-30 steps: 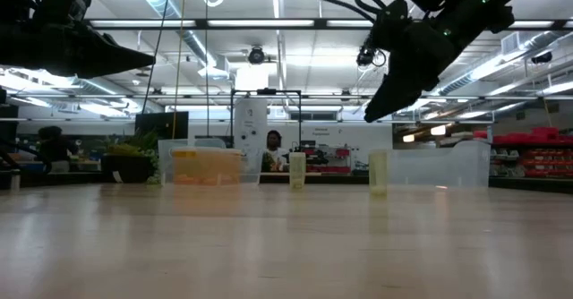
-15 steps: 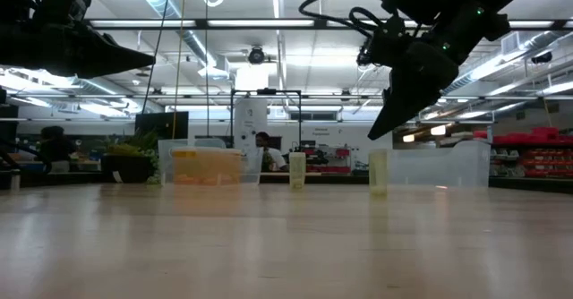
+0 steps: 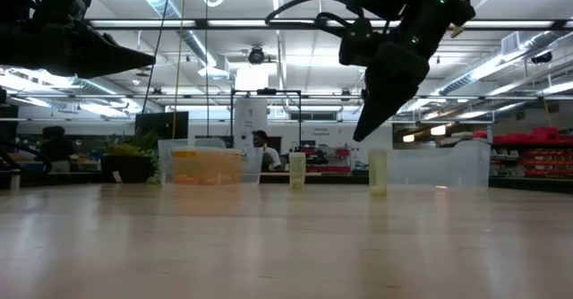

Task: Pick and place medicine bottles into bin by pill shape (circle, oval)
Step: Put the small yellow pill bottle into the right transparent bin

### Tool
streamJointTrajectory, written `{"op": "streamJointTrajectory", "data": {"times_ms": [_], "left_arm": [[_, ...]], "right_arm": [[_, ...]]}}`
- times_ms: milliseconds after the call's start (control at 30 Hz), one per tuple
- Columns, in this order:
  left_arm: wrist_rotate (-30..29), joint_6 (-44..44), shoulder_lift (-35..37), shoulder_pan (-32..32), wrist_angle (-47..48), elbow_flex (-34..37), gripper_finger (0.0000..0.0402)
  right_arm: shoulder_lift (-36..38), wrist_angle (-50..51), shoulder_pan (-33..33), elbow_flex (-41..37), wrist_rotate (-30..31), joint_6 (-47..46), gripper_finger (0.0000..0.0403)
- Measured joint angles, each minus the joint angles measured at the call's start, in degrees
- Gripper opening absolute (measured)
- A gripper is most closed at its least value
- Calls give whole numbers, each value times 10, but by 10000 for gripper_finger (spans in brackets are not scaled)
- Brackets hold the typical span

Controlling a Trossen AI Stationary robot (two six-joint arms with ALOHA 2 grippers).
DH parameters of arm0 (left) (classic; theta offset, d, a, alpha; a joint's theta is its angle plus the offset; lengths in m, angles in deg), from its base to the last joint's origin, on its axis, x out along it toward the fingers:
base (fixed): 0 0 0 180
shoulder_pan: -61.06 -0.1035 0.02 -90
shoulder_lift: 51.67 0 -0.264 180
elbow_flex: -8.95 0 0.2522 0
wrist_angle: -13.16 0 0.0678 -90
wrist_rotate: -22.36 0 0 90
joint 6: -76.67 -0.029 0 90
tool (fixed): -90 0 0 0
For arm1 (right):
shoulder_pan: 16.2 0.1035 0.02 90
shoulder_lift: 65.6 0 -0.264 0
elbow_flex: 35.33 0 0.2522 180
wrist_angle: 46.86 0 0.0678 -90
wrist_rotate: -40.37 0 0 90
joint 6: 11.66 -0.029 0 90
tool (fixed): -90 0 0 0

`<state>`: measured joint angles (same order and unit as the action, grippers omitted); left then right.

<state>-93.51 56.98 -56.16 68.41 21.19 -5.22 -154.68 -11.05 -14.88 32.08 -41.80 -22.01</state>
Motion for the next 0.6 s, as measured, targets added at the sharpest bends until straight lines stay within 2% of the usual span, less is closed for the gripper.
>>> {"op": "streamJointTrajectory", "data": {"times_ms": [333, 600], "left_arm": [[0, 0, 0, 0, 0, 0, 91], [0, 0, 0, 0, 0, 0, 80]], "right_arm": [[-48, 26, 0, 28, -6, -16, 212], [-49, 47, 0, 28, -10, -41, 212]]}}
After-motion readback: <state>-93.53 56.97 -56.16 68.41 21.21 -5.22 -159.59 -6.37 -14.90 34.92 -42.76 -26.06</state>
